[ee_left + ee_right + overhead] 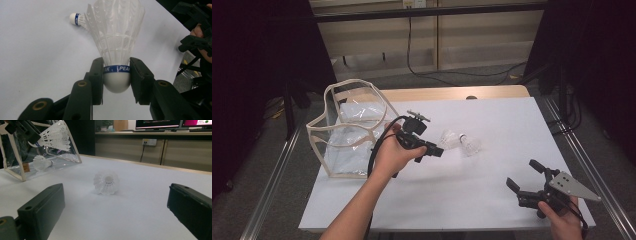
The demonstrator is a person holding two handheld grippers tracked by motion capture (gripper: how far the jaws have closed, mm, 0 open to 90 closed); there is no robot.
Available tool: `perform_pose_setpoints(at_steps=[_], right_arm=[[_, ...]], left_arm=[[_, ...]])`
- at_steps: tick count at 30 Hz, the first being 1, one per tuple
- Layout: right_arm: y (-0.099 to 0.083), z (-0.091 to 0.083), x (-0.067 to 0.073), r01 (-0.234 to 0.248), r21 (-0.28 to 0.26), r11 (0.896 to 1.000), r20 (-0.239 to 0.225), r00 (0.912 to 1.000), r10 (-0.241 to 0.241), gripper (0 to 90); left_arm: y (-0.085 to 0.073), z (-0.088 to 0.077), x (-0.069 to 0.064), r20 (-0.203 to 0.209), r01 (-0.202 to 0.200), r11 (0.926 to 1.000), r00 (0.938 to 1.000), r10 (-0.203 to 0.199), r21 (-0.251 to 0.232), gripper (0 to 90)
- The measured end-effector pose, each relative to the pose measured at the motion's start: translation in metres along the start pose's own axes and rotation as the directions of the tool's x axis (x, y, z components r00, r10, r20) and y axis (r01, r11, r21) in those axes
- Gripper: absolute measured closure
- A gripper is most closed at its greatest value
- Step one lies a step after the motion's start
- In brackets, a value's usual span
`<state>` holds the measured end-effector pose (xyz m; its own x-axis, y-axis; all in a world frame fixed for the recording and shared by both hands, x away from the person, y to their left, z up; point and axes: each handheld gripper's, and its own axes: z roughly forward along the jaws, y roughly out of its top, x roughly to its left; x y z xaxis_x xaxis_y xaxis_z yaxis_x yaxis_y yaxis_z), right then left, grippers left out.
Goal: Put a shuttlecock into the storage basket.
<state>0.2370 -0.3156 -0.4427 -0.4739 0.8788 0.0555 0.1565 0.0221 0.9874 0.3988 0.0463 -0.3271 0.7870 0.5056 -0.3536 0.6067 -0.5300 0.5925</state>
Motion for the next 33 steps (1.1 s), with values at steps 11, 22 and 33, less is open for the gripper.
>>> perform_pose_setpoints(at_steps=[11, 22, 33], right_arm=[[0.000, 0.000, 0.000, -0.001, -0.001, 1.000, -0.002, 1.0000, 0.001, 1.0], [0.000, 0.000, 0.000, -0.001, 0.000, 1.000, -0.003, 1.0000, 0.001, 1.0], [0.000, 0.000, 0.000, -0.006, 0.000, 1.000, -0.003, 1.0000, 0.006, 1.0]], left_arm=[[0.007, -0.007, 0.001, 0.001, 0.001, 1.0000, 1.0000, -0.001, -0.005, 65.5], [0.013, -0.017, 0.003, -0.009, 0.014, 0.9995, 0.9999, -0.014, -0.029, 65.6], [0.016, -0.024, 0.004, -0.020, 0.020, 0.9993, 0.9996, -0.021, -0.031, 65.5]])
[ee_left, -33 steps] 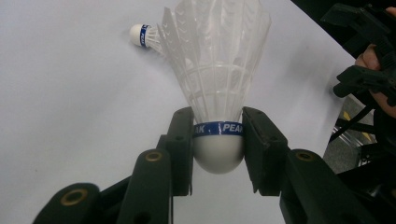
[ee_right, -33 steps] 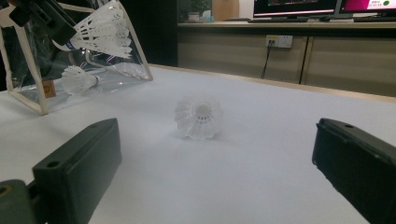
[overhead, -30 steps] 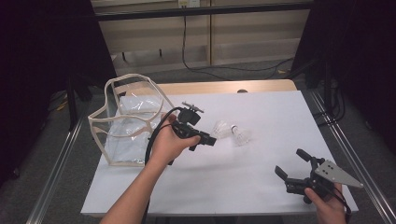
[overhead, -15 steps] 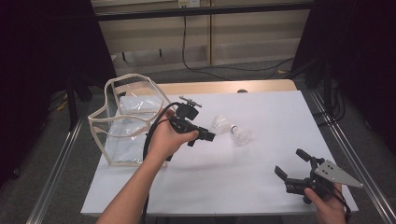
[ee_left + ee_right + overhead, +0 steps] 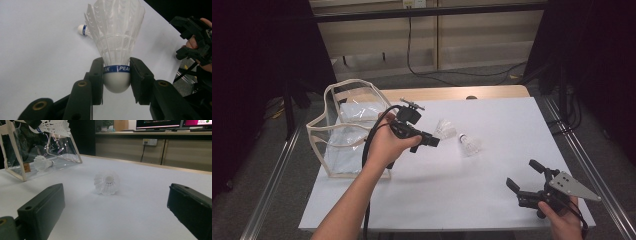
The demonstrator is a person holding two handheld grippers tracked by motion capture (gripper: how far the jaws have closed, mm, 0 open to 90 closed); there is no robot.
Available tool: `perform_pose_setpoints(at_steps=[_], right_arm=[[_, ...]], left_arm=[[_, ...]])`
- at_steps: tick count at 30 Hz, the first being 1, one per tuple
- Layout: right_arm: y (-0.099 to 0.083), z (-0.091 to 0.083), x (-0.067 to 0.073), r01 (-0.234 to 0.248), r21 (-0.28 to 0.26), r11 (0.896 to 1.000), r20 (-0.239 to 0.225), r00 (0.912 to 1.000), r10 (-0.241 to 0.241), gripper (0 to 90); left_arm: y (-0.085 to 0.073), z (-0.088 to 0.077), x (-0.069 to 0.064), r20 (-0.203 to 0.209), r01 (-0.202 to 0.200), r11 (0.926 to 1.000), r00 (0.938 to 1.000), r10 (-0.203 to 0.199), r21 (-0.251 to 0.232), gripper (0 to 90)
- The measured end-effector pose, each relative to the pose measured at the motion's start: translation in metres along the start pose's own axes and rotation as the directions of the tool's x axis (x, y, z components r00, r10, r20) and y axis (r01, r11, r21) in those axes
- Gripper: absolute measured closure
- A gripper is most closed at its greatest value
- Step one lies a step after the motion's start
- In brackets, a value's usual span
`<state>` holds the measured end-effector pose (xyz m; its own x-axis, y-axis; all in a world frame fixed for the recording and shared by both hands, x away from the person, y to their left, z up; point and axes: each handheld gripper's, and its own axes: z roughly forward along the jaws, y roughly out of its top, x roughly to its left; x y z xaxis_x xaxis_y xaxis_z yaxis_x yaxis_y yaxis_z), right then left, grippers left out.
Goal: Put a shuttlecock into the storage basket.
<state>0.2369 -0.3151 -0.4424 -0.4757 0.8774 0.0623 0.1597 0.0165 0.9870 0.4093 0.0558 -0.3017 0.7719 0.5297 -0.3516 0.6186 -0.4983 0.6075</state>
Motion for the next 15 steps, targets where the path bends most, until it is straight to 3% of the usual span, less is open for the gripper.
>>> perform_pose_setpoints(at_steps=[7, 15], right_arm=[[0.0001, -0.0001, 0.0001, 0.009, 0.002, 1.000, -0.001, 1.0000, -0.009, 1.0], [0.0004, -0.0005, 0.0003, 0.011, -0.002, 1.000, -0.003, 0.9999, -0.011, 1.0]], left_arm=[[0.0035, -0.0048, 0.0034, -0.007, -0.004, 0.9999, 1.0000, 0.004, 0.012, 65.5], [0.0063, -0.0091, 0.0052, -0.005, 0.030, 0.9996, 0.9995, -0.030, 0.001, 65.5]])
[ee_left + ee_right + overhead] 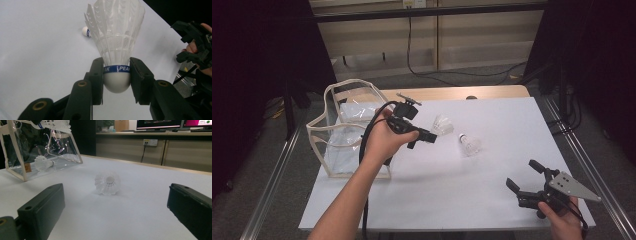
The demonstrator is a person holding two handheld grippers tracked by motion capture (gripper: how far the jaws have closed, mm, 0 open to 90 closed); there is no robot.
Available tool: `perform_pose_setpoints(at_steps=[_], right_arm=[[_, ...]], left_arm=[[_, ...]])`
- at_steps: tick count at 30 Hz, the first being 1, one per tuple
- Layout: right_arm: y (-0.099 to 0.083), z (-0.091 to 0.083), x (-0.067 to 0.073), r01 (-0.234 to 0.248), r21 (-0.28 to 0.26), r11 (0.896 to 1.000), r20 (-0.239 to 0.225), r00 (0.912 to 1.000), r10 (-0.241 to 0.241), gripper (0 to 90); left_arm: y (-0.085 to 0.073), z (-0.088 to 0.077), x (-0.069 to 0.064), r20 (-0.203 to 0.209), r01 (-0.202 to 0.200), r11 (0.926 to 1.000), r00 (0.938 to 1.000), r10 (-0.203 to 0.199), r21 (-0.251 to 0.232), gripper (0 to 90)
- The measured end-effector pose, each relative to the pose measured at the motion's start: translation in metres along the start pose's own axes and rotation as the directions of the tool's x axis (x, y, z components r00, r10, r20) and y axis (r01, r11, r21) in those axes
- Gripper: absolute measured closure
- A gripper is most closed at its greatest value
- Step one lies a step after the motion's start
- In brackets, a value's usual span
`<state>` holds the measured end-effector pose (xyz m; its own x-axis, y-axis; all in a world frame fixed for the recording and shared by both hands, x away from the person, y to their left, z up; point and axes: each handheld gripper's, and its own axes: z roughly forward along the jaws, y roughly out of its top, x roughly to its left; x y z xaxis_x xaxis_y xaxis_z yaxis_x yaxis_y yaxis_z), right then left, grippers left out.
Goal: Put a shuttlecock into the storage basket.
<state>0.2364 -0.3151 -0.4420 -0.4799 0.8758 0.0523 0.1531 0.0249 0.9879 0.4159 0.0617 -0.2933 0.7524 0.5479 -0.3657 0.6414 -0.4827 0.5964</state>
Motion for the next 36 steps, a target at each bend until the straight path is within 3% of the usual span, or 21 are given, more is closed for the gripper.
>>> perform_pose_setpoints(at_steps=[21, 36], right_arm=[[0.000, 0.000, 0.001, 0.000, -0.002, 1.000, 0.000, 1.0000, 0.000, 1.0], [0.000, 0.002, 0.003, 0.006, 0.003, 1.000, -0.005, 1.0000, -0.006, 1.0]], left_arm=[[0.005, -0.012, 0.006, -0.025, 0.025, 0.9997, 0.9994, -0.025, 0.004, 65.6], [0.008, -0.017, 0.004, -0.034, 0.028, 0.9996, 0.9991, -0.027, 0.003, 65.5]])
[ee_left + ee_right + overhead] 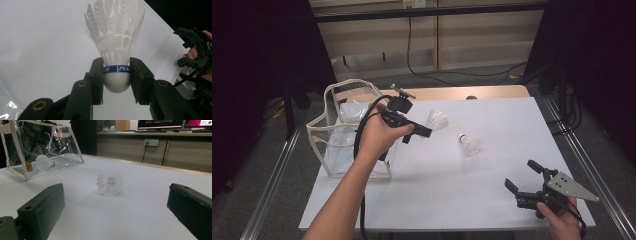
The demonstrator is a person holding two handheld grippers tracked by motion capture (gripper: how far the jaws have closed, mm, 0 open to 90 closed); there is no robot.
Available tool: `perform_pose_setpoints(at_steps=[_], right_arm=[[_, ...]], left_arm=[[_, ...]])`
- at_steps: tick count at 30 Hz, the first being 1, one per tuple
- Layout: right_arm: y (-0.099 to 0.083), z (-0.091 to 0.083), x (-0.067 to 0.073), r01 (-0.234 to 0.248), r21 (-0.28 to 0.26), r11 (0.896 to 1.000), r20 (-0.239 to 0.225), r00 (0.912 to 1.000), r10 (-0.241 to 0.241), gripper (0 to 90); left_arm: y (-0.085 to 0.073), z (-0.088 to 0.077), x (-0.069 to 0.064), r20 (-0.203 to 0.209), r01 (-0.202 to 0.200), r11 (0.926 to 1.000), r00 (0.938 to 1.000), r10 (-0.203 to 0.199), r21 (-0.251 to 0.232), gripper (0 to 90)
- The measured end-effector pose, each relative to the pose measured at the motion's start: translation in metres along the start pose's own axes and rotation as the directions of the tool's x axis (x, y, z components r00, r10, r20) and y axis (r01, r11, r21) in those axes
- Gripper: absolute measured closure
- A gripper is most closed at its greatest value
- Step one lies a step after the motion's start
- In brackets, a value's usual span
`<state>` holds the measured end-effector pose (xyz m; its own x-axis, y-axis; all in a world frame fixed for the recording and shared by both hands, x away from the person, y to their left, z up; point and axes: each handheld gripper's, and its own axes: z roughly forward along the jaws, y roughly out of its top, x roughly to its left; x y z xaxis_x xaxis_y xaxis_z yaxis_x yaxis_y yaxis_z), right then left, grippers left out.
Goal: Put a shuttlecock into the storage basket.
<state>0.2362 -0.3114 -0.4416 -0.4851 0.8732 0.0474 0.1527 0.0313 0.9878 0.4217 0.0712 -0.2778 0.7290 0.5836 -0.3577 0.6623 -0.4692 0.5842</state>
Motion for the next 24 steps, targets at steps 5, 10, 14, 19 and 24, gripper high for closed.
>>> perform_pose_setpoints(at_steps=[5, 10, 14, 19, 24], right_arm=[[0.000, 0.000, 0.000, -0.002, 0.000, 1.000, 0.001, 1.0000, 0.002, 1.0], [0.000, 0.001, 0.000, 0.004, 0.002, 1.000, 0.000, 1.0000, -0.004, 1.0], [0.000, 0.001, 0.000, 0.006, 0.004, 1.000, 0.000, 1.0000, -0.006, 1.1], [0.000, 0.001, 0.000, 0.004, 0.003, 1.000, 0.001, 1.0000, -0.004, 1.1], [0.000, 0.001, 0.000, 0.003, 0.003, 1.000, 0.001, 1.0000, -0.003, 1.1]], left_arm=[[0.003, -0.003, 0.001, -0.007, 0.005, 1.0000, 1.0000, -0.005, -0.002, 65.6], [0.005, -0.007, 0.004, -0.016, 0.012, 0.9999, 0.9998, -0.012, -0.005, 65.5], [0.005, -0.009, 0.006, -0.018, 0.014, 0.9999, 0.9997, -0.014, -0.003, 65.6], [0.007, -0.010, 0.006, -0.023, 0.020, 0.9998, 0.9995, -0.020, -0.009, 65.6], [0.010, -0.014, 0.007, -0.030, 0.021, 0.9997, 0.9993, -0.021, -0.012, 65.5]])
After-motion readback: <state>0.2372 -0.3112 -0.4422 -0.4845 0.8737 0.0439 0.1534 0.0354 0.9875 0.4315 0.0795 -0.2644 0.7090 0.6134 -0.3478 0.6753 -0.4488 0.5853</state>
